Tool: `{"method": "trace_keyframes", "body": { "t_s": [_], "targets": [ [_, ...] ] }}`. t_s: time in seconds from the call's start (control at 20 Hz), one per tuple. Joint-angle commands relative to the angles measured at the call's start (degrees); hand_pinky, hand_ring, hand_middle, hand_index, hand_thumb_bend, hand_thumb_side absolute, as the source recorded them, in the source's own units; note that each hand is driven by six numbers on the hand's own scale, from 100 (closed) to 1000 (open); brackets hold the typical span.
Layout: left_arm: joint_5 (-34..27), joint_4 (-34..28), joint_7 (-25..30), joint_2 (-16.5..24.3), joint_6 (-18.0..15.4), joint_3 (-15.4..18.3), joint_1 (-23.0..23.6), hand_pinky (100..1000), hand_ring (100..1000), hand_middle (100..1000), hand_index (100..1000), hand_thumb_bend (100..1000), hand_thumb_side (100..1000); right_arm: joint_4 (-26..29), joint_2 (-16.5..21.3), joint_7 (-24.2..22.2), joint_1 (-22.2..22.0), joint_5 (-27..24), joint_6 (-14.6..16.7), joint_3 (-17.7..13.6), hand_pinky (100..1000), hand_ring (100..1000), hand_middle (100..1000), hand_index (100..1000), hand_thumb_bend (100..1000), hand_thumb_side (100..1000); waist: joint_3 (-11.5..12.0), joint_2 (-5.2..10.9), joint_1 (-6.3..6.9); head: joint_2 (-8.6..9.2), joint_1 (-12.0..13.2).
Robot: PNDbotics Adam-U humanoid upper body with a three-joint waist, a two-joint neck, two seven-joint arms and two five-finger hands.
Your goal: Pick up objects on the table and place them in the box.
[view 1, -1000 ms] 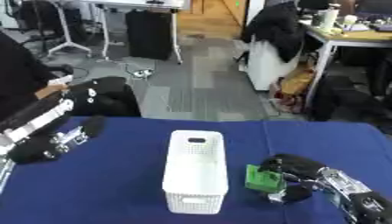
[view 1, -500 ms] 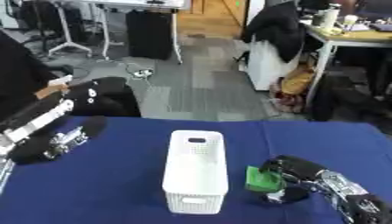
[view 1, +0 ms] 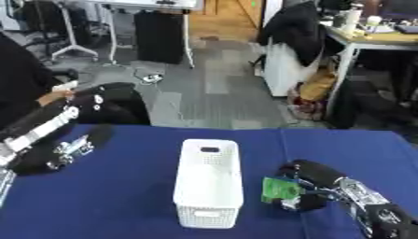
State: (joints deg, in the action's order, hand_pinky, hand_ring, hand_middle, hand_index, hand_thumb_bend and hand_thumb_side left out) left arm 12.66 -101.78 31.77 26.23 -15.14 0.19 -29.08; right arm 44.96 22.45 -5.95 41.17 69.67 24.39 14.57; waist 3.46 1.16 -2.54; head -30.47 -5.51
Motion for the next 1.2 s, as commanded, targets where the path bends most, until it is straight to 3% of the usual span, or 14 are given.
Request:
{"method": "trace_keyframes", "body": {
  "t_s": [0.05,0.75,1.2],
  "targets": [
    [-0.3,-0.7,0.1,1.0,0.0,0.0,-1.0,849,966,1000,992,132,1000,-0.5,0.5,0.1,1.1,1.1,0.7,-0.2,1000,830,889,918,502,1000,0.0,0.49,0.25,-0.14,0.4],
    [-0.3,-0.6,0.2,1.0,-0.1,0.0,-0.9,850,966,1000,992,132,1000,-4.4,-0.4,2.7,0.3,6.5,-0.9,-3.0,1000,837,901,920,530,1000,-0.1,0.42,0.37,-0.24,0.8],
    [-0.2,-0.6,0.2,1.0,-0.1,0.0,-0.8,850,966,1000,992,131,1000,1.2,0.7,3.7,0.9,4.1,-3.7,-4.6,981,823,872,908,531,1000,-0.1,0.55,0.35,-0.26,0.9]
  ]
}}
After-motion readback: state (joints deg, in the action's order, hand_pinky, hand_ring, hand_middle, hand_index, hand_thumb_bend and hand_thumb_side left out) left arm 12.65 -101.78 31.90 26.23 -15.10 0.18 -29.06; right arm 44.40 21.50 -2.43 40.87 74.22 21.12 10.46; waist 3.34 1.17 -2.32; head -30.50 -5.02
